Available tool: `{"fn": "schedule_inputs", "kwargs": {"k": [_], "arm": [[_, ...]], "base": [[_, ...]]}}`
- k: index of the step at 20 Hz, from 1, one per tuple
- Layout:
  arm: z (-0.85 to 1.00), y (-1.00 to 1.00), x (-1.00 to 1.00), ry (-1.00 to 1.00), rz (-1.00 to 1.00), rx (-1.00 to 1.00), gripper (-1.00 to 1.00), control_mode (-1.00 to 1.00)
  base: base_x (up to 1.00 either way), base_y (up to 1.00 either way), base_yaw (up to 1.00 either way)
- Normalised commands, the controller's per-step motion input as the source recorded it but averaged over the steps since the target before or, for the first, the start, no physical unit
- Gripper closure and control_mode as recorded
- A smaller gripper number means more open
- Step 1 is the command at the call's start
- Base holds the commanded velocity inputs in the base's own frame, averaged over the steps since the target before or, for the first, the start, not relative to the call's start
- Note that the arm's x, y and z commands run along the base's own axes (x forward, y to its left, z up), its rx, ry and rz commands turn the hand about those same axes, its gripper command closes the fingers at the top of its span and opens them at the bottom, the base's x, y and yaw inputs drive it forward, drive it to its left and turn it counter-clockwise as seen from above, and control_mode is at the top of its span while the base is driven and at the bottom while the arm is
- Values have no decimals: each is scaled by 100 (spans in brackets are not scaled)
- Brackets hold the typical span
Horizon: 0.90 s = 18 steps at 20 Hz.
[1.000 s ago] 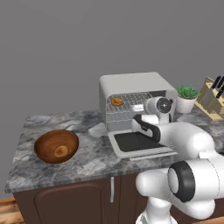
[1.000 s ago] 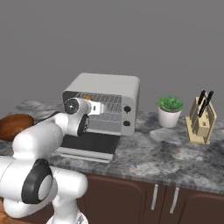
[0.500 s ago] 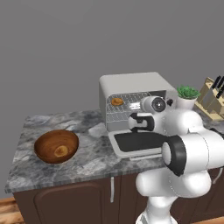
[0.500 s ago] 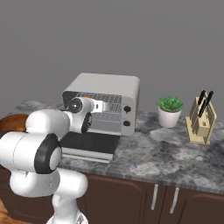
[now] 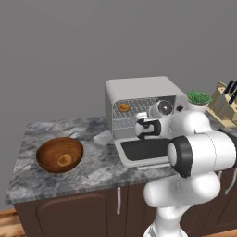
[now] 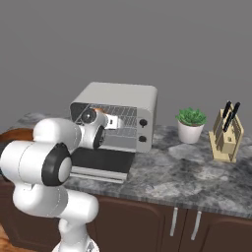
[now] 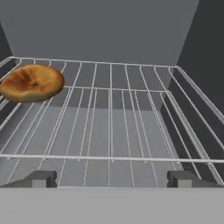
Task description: Pick up the heated bread from the toaster oven and place it in the bowl. Then move the bread bowl to the dining counter.
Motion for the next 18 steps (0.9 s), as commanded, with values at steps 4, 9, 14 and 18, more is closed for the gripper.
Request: {"fn": "schedule_inputs", "kwargs": {"k": [4,9,14,18], "arm": [[-17,0,0,22,0,-2,-100,-100],[15,1,1,-3,0,0,-100,-100],[20,3,0,-14,0,0,-100,-100],[-6,0,4,-3,0,0,-100,-100]], "base": [[0,0,0],[0,0,0],[0,0,0],[0,0,0]]}}
